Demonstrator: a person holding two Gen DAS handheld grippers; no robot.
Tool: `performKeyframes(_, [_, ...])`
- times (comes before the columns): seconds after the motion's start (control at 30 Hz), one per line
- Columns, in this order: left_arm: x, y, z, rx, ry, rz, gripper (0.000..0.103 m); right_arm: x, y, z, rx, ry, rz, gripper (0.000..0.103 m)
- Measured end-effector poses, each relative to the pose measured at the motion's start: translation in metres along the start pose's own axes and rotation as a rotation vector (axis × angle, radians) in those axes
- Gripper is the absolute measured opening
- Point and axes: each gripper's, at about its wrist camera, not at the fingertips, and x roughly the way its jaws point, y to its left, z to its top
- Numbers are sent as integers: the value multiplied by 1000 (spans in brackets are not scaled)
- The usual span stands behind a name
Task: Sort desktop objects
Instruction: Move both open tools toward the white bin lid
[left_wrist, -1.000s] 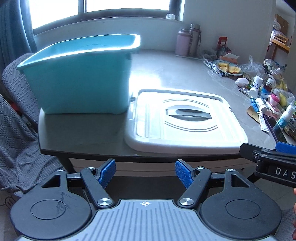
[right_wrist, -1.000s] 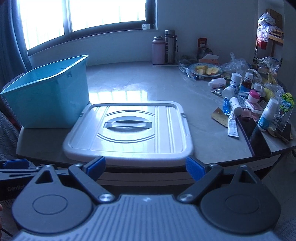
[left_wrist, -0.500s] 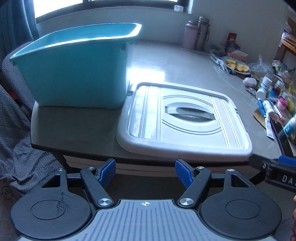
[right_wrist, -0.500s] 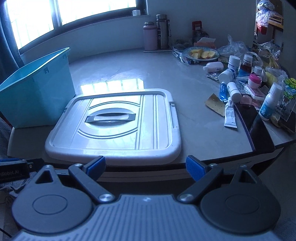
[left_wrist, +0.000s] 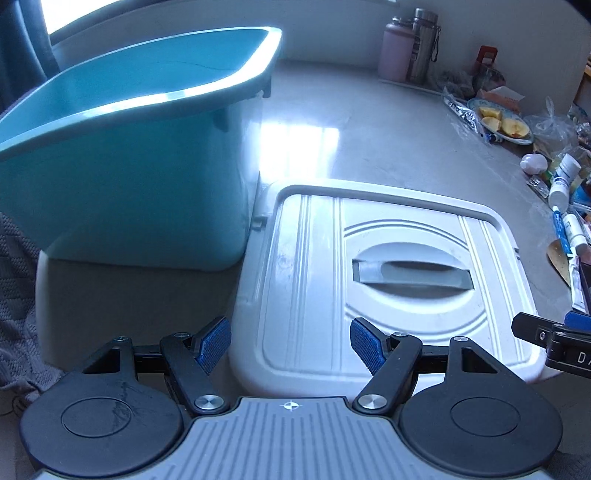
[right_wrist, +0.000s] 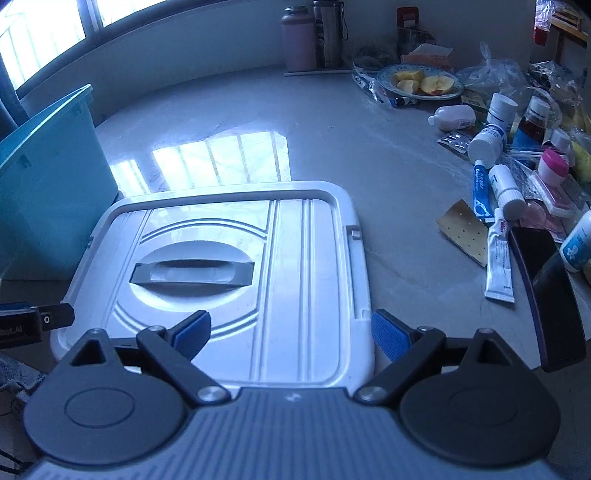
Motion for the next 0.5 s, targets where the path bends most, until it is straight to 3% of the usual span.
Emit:
performKeyframes(0.37, [65,0,40,6,151,9,74,64,-17,38,66,184,-2,96])
performKeyframes(0.5, [78,-1,37,0,164,21,90,77,-14,39,50,233,-7,103])
